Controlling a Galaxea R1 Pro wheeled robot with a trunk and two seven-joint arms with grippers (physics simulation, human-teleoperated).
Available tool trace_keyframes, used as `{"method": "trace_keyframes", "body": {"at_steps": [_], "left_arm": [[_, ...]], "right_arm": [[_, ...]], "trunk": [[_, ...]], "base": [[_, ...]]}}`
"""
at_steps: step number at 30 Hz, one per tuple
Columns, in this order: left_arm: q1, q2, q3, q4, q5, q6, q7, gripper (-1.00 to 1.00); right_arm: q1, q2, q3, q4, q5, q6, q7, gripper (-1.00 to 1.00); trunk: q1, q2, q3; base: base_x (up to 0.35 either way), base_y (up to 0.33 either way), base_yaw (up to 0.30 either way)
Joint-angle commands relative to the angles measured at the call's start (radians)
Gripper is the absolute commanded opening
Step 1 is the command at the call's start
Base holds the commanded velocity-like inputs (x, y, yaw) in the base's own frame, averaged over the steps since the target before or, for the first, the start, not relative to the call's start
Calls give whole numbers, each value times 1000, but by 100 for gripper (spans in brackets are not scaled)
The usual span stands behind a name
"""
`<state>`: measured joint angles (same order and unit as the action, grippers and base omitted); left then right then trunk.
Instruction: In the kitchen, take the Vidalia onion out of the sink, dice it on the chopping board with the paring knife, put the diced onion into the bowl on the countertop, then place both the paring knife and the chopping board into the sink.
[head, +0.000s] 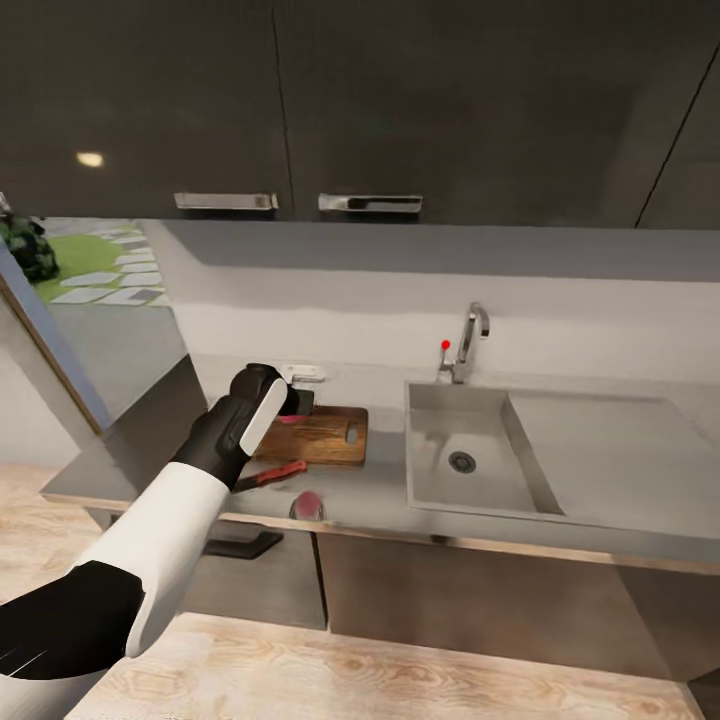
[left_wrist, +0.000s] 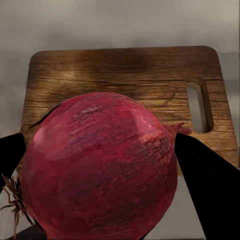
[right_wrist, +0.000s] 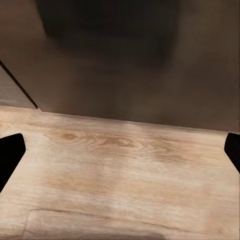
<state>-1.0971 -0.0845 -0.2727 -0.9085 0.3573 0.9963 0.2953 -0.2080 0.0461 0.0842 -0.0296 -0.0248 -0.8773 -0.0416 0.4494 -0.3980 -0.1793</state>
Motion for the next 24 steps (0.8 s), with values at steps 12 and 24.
{"method": "trace_keyframes", "body": {"at_steps": [12,24], "left_arm": [[-1,-1,-2,43,9,0,10,-100],[-1,-8,-6,109,11,-5,8,-100]], "right_arm": [[-1,0,8,0,-3,-3,-3,100],[-1,-2,9,0,-2,-3,-1,100]], "trunk": [[1,-2,5],[1,-2,5]], "base": [[8,0,133],[120,-93,2]]}}
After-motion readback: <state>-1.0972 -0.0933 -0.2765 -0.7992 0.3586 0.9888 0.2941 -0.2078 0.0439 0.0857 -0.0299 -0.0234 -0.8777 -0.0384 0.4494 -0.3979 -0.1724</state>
